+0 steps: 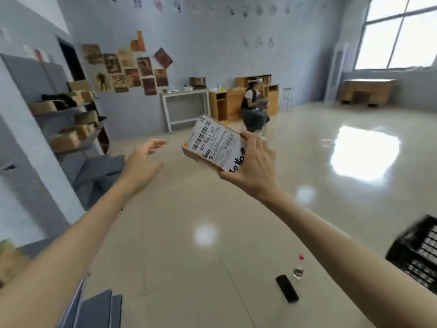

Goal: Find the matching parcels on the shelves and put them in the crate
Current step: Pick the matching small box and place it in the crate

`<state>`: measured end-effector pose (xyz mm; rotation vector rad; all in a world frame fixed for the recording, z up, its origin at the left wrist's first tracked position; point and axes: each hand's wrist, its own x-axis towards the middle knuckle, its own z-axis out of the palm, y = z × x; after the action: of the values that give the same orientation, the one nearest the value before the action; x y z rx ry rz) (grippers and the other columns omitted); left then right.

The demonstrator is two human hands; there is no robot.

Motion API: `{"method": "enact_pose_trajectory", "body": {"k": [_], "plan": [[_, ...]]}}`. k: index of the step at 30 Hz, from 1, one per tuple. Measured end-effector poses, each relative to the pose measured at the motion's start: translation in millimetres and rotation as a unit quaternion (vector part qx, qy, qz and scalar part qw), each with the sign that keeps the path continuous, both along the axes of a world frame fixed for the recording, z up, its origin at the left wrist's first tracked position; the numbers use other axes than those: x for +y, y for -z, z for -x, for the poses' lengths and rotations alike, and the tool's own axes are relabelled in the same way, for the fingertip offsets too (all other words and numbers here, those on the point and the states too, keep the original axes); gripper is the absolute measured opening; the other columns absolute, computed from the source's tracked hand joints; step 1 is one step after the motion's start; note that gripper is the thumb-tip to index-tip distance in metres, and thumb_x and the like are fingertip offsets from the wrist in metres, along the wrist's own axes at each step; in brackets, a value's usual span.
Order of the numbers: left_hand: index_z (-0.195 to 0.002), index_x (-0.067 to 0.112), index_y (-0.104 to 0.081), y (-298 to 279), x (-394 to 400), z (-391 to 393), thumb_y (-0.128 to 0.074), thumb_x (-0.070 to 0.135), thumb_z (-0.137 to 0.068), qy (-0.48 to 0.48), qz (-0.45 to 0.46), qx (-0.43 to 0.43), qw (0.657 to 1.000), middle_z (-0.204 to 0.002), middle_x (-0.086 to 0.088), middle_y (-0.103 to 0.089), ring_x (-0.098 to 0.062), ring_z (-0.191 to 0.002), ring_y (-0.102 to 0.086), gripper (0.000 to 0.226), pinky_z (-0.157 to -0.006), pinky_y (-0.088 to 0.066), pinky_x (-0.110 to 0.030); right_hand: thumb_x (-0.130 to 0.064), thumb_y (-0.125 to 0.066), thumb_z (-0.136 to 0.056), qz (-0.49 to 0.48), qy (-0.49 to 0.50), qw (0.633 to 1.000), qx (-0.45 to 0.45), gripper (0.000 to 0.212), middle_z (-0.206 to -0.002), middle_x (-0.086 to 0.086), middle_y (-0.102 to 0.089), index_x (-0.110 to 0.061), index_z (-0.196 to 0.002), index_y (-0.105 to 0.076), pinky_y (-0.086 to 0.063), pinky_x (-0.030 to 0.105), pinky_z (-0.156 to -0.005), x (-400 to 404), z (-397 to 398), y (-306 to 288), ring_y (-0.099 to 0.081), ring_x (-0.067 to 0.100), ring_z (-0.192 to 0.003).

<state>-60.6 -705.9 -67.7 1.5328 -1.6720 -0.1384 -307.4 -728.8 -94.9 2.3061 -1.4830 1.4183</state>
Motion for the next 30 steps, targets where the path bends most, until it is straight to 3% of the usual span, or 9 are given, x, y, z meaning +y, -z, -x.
{"method": "enact_pose_trajectory", "body": {"k": [3, 9, 18, 26, 30], "plan": [[-0.126, 0.014, -0.053, 10, -37, 88, -0.057, -0.005, -0.077, 0.062, -0.029, -0.027, 0.997, -0.129, -0.011, -0.056, -0.027, -0.121, -0.05, 0.053, -0.098, -0.04, -0.038, -0.05, -0.074, -0.06, -0.011, 0.073, 0.997, 0.017, 0.089, -0.122, 0.005, -0.046, -0.012, -0.132, -0.037, -0.032, 0.035, -0.091, -1, 90, 14, -0.044, 0.023, -0.109], [-0.126, 0.019, -0.053, 44, -86, 292, -0.057, -0.001, -0.078, 0.161, -0.031, -0.078, 0.983, -0.132, -0.008, -0.054, -0.025, -0.122, -0.048, 0.052, -0.097, -0.038, -0.034, -0.045, -0.075, -0.06, -0.05, 0.181, 0.982, 0.005, 0.087, -0.122, 0.005, -0.046, -0.011, -0.131, -0.038, -0.033, 0.037, -0.094, 3, 281, 53, -0.045, 0.023, -0.107], [-0.129, 0.021, -0.049, 98, -120, 598, -0.055, 0.002, -0.077, 0.318, -0.072, -0.105, 0.94, -0.132, -0.007, -0.052, -0.024, -0.123, -0.046, 0.056, -0.102, -0.038, -0.041, -0.049, -0.076, -0.06, -0.121, 0.31, 0.942, 0.039, 0.092, -0.121, 0.005, -0.046, -0.01, -0.133, -0.036, -0.034, 0.036, -0.091, 19, 559, 98, -0.043, 0.021, -0.108], [-0.13, 0.021, -0.048, 147, -150, 764, -0.057, 0.004, -0.08, 0.394, -0.105, -0.135, 0.903, -0.131, -0.008, -0.052, -0.023, -0.122, -0.047, 0.053, -0.1, -0.038, -0.038, -0.049, -0.078, -0.059, -0.202, 0.374, 0.905, -0.012, 0.09, -0.12, 0.007, -0.046, -0.01, -0.13, -0.038, -0.038, 0.034, -0.089, 20, 710, 160, -0.042, 0.023, -0.107], [-0.131, 0.021, -0.047, 181, -181, 821, -0.056, 0.004, -0.082, 0.414, -0.133, -0.147, 0.888, -0.133, -0.007, -0.051, -0.022, -0.124, -0.045, 0.053, -0.099, -0.035, -0.034, -0.05, -0.079, -0.06, -0.25, 0.388, 0.887, -0.027, 0.1, -0.127, 0.007, -0.043, -0.01, -0.138, -0.031, -0.037, 0.036, -0.094, 3, 764, 203, -0.04, 0.025, -0.111]]}}
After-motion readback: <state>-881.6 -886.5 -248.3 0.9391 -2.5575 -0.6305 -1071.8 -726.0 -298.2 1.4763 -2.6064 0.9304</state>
